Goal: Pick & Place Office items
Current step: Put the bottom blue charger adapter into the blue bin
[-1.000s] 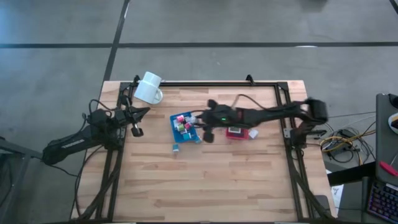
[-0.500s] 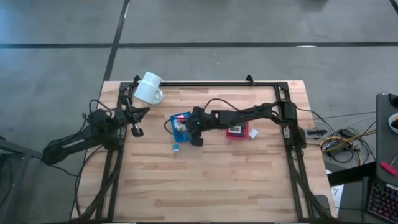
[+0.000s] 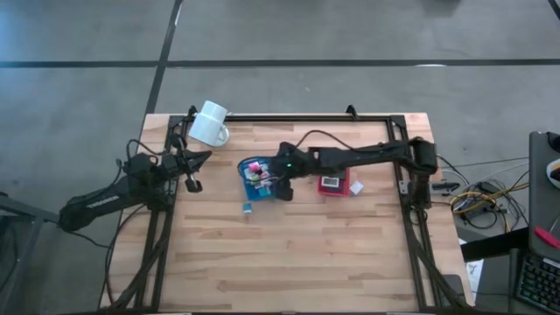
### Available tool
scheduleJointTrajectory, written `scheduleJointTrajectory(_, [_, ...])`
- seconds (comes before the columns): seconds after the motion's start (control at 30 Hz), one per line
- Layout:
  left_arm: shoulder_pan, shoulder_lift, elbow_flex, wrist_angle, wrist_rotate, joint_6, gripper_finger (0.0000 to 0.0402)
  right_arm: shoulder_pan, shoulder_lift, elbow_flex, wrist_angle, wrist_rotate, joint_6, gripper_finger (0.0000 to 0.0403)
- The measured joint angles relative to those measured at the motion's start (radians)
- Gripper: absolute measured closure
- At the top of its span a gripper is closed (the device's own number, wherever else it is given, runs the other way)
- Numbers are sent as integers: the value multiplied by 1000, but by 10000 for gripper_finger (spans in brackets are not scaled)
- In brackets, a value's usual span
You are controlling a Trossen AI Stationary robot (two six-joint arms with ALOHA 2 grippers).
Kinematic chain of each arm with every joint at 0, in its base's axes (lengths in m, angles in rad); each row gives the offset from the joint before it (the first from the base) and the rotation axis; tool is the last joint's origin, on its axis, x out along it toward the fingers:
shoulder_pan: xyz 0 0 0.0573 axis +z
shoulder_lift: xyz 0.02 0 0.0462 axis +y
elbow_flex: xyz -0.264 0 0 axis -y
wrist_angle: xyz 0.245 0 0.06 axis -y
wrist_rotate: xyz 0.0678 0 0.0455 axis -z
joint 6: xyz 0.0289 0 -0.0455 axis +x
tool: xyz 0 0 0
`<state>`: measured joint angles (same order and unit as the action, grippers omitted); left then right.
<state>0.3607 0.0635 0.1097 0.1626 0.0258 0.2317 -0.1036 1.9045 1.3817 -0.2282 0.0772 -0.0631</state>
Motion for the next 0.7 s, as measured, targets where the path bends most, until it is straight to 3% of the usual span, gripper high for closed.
scheduleJointTrajectory(0.17, [0, 1, 0, 1, 1, -4, 396, 19, -236, -188, 182, -11, -49, 188])
scheduleJointTrajectory(0.37, [0, 3, 0, -3, 0, -7, 396, 6, -648, -597, 530, -69, -34, 216])
scheduleJointTrajectory(0.57, [0, 6, 0, -6, 0, -41, 396, 28, -1033, -986, 716, -71, 35, 267])
scheduleJointTrajectory(0.7, [0, 6, 0, -4, 0, -67, 396, 50, -1237, -1154, 788, -13, 78, 310])
